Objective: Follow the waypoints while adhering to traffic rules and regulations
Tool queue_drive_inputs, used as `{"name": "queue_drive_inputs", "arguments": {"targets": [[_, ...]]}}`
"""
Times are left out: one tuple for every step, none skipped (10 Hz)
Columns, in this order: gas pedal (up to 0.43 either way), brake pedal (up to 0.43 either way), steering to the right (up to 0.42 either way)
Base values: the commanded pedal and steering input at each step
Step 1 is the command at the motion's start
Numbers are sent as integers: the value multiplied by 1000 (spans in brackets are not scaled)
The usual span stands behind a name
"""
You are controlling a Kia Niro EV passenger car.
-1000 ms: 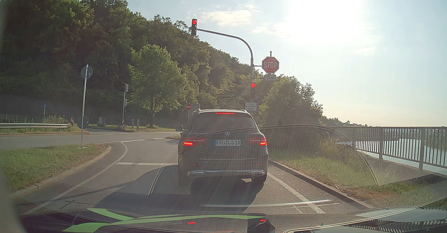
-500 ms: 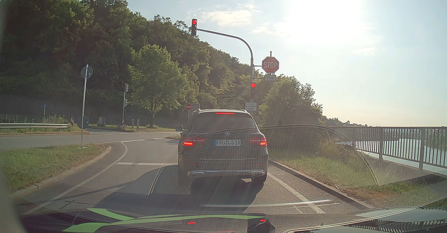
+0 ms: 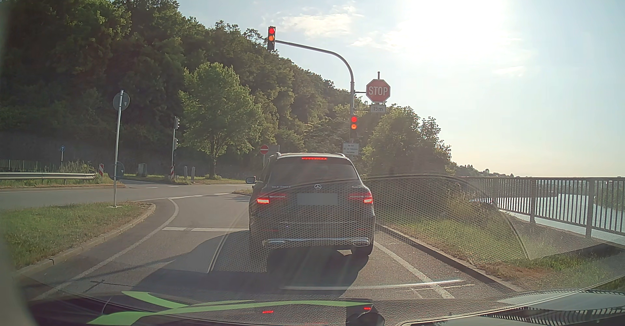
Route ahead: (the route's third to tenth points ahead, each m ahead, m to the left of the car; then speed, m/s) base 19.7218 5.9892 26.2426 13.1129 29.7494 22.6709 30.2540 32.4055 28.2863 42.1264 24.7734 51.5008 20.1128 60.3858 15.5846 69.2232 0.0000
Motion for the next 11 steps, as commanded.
{"name": "queue_drive_inputs", "arguments": {"targets": [[0, 280, -38], [0, 280, -38], [0, 280, -38], [0, 280, -38], [0, 280, -38], [0, 280, -38], [0, 280, -38], [0, 262, -38], [0, 238, -38], [0, 201, -38], [0, 116, -38]]}}
